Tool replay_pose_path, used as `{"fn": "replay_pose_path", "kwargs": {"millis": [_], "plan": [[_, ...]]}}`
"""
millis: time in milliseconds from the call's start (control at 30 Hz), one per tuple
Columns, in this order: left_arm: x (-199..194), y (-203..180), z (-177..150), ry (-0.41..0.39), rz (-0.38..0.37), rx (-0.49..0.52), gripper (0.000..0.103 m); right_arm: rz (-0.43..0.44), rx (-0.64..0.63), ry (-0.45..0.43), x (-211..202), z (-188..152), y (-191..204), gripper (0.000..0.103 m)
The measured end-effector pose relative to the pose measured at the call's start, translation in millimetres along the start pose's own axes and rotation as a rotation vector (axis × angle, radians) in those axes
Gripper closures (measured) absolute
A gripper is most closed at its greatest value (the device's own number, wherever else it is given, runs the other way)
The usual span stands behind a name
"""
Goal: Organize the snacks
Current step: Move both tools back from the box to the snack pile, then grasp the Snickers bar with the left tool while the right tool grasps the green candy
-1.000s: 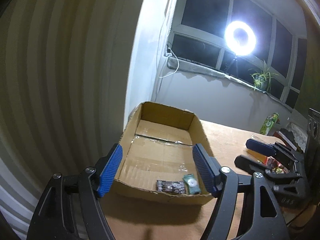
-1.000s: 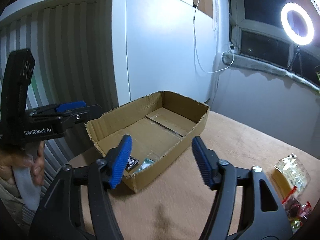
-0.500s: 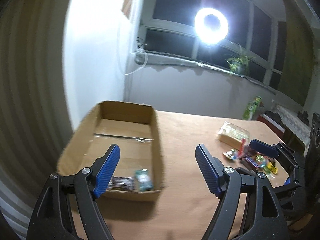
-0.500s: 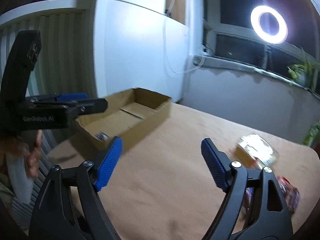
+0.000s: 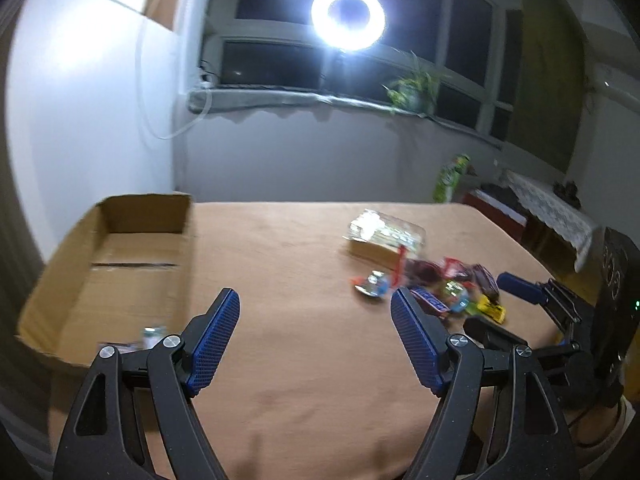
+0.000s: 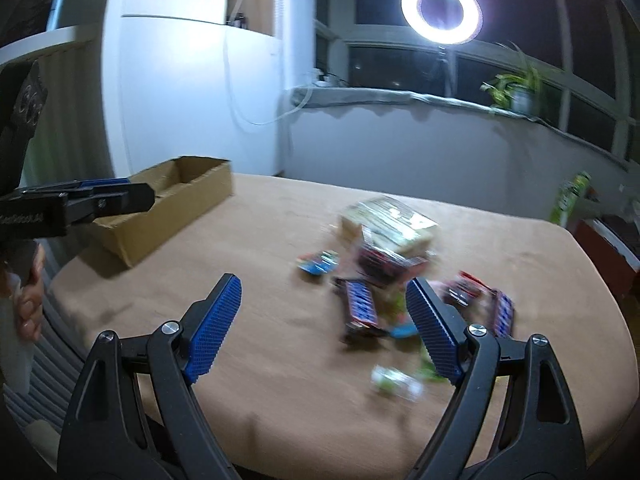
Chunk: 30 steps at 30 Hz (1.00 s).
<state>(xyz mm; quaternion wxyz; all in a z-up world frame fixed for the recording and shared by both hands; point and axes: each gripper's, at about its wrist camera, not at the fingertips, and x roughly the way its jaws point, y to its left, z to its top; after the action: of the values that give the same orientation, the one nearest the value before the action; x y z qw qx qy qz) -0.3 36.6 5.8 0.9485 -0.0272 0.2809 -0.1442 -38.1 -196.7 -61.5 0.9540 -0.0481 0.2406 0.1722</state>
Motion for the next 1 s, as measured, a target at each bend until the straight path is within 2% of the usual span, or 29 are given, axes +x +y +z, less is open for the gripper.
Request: {"fn": "replay_pose_path", "kwargs": {"millis": [400,633,767,867,933,1000], "plan": [[37.9,-58.7,-12.0,0.082,-0.115,0.046,0.025,-0.051,0.066,0.043,-10.5,-40.4,-45.5,0.016],[70.8,-94.1,-21.2,0.141,-0.169,0.09,0.025,-0.032,0.052,0.082,-3.4,-58.9,-45.4,0.017],[90.6,-103.6,-20.5,0.178,-0.178,0.091,0.025,-0.021,0.045,0.102,5.3,-61.8,-45.9,0.028],[106.5,-106.9,-21.0,0.208,-0.16,0.096,0.025,-0.028,0.021,0.108,13.5,-61.9,-41.5,0.029],[118.8,-107.3,-21.3,0.235,-0.134,0.092,0.025,-0.015,0.009,0.115,18.5,-61.8,-37.2,0.039],[127.5,-105.9,-20.7,0.26,-0.133,0.069,0.026,-0.015,-0.008,0.129,24.4,-61.8,-33.6,0.054]]}}
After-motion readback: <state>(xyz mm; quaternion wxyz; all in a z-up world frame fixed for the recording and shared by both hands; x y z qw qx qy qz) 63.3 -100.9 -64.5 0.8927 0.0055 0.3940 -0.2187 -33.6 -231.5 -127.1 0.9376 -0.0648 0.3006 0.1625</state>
